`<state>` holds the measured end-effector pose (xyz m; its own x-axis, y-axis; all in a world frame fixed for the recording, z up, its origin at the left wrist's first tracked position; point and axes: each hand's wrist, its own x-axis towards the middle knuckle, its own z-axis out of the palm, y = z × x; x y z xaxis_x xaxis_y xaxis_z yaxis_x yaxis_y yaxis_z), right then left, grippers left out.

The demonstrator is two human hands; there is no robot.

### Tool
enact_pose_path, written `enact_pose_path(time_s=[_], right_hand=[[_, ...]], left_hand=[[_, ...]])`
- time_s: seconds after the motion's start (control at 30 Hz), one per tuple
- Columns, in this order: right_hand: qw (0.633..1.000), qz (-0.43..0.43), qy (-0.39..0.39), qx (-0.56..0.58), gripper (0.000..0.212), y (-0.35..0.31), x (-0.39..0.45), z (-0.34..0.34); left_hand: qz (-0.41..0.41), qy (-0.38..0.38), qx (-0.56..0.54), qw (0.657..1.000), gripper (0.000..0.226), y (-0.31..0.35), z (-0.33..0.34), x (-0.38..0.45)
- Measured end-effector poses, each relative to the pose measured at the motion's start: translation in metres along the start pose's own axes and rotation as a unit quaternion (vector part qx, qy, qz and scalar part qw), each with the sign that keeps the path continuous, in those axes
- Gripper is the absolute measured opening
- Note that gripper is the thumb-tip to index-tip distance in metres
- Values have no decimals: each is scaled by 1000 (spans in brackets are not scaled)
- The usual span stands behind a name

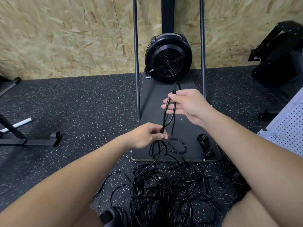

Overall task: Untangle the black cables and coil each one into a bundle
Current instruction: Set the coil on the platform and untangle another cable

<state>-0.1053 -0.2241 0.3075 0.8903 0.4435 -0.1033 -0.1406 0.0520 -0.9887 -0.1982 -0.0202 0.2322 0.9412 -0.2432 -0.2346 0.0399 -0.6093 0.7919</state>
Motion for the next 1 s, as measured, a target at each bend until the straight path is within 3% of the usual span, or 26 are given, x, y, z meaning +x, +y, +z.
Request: enact_pose_path(time_s=[0.1,0.17,0.27,0.37,0.47,0.53,0.67,0.77,0.87,1.0], right_hand=[[998,13,-9,59,28,4,5,-5],[998,38,-19,39,25,9,9,-11],[988,72,-52,-128,27,23,7,-19],[949,97,-101,-281,29,44,3,-19],[907,122,-183,-358,52,58,-5,-8],[908,127,-205,-342,47,66,-11,3],[937,149,-218,-228,12,71,-16,18],[947,142,-195,-211,10,67,-15,18],[967,108,-123,-195,11,59,-13,16],[979,61,-68,-182,14,48,-6,8]], left_hand=[[3,43,-36,998,15,7,-2,1],[9,74,-69,995,16,12,-3,2],[12,117,-119,986,18,21,-10,6],[28,165,-178,970,24,34,-18,11],[37,209,-252,944,27,50,-23,17],[38,225,-293,928,29,58,-26,21],[14,237,-351,906,31,58,-29,27],[-27,214,-385,897,41,53,-33,29],[-76,151,-388,906,53,47,-35,28],[-84,90,-325,938,34,34,-33,22]])
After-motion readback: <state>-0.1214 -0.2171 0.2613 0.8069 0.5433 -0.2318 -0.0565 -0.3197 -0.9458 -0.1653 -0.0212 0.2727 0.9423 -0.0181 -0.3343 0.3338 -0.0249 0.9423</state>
